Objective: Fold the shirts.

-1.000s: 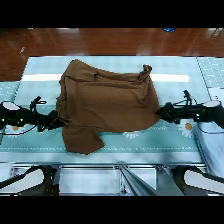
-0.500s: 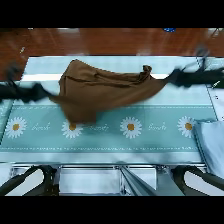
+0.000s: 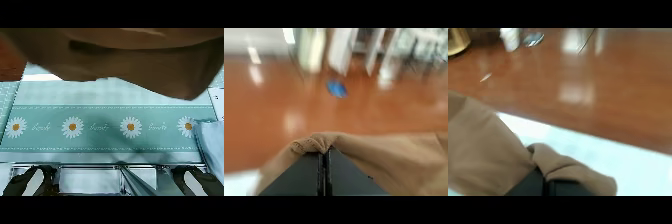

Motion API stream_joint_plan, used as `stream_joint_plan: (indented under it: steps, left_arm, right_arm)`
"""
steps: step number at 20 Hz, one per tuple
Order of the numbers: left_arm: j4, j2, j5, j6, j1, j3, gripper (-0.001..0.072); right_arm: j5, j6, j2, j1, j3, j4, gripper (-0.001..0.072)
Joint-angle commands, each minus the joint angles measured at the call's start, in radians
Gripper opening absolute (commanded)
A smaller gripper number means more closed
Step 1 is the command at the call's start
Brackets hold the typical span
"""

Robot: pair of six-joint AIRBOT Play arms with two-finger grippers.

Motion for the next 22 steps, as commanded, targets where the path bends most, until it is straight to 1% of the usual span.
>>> stream_joint_plan:
  steps: [1,4,6,9,11,12,14,17,19,21,22]
  left_arm:
    - [0.182,0.152,-0.002,-0.006,-0.001,0.078,0.002]
    - [0.32,0.244,-0.062,-0.059,-0.009,0.071,0.002]
    - [0.34,0.277,-0.085,-0.065,-0.038,0.027,0.002]
    - [0.341,0.274,-0.102,-0.092,-0.063,-0.093,0.002]
    - [0.341,0.254,-0.102,-0.107,-0.063,-0.213,0.002]
    - [0.338,0.236,-0.097,-0.106,-0.063,-0.275,0.002]
    - [0.337,0.174,-0.056,-0.106,-0.063,-0.396,0.002]
    - [0.272,-0.002,0.015,-0.093,-0.064,-0.515,0.002]
    - [0.213,-0.166,0.076,-0.071,-0.082,-0.53,0.002]
    - [0.15,-0.34,0.182,-0.06,-0.109,-0.517,0.002]
    - [0.116,-0.433,0.236,-0.04,-0.124,-0.495,0.002]
  right_arm:
    - [0.057,0.037,0.141,0.0,0.047,-0.098,0.0023]
    - [0.158,0.068,0.21,0.0,0.047,-0.129,0.0023]
    - [0.235,0.086,0.217,0.0,0.047,-0.129,0.0023]
    - [0.24,0.092,0.216,-0.001,-0.038,-0.122,0.0023]
    - [0.217,0.092,0.216,-0.001,-0.184,-0.121,0.0023]
    - [0.19,0.091,0.216,-0.001,-0.271,-0.12,0.0023]
    - [0.082,0.069,0.201,-0.001,-0.469,-0.101,0.0023]
    - [-0.086,0.013,0.082,-0.001,-0.681,-0.048,0.0023]
    - [-0.171,-0.029,-0.065,0.0,-0.718,-0.011,0.0023]
    - [-0.272,-0.055,-0.226,-0.001,-0.712,0.033,0.0023]
    - [-0.314,-0.063,-0.305,-0.001,-0.699,0.059,0.0023]
